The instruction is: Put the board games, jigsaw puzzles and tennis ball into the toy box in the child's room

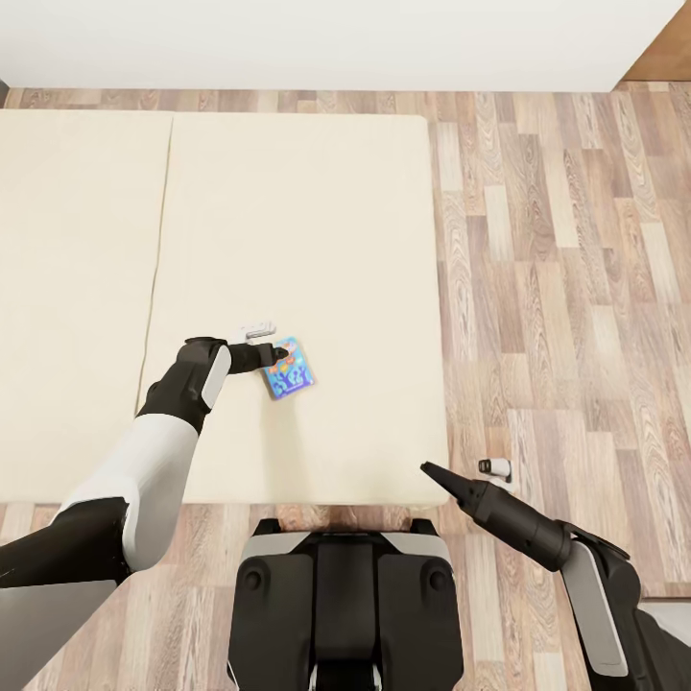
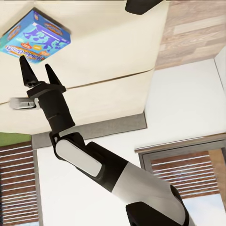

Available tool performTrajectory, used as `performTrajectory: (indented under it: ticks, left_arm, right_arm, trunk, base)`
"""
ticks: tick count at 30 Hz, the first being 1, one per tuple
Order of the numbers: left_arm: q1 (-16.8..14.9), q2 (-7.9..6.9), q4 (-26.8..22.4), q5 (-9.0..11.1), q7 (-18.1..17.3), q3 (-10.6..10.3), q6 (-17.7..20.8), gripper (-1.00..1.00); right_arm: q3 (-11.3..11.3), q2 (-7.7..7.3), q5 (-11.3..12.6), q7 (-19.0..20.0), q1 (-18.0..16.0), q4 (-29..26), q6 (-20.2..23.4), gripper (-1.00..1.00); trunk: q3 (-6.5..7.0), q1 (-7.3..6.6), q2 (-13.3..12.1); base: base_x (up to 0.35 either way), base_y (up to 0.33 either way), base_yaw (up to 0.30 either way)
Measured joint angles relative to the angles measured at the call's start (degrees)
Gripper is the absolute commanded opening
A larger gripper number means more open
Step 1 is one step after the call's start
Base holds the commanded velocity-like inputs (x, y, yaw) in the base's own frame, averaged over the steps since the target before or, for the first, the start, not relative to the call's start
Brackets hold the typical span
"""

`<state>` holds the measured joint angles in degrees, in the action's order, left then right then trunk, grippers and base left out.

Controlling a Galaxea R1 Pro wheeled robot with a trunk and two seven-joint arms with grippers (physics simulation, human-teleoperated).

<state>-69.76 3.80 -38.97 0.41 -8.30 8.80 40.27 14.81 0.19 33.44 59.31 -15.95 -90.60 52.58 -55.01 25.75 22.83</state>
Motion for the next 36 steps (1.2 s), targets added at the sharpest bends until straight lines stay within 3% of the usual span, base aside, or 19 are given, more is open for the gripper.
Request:
performTrajectory:
  ticks: [17,36]
  left_arm:
    - [0.0,0.05,0.0,0.0,-0.13,-0.08,0.04,1.0]
    - [0.03,1.31,-0.13,0.02,-0.46,-0.1,0.01,1.0]
  right_arm:
    - [-0.03,0.04,-0.3,0.03,-0.02,0.0,0.0,1.0]
    - [-0.02,-0.02,-0.31,0.04,-0.01,0.0,0.0,1.0]
  trunk:
    - [-0.88,0.0,0.0]
    - [-1.4,0.0,0.0]
  base:
    - [0.0,0.0,0.0]
    - [0.0,0.0,0.0]
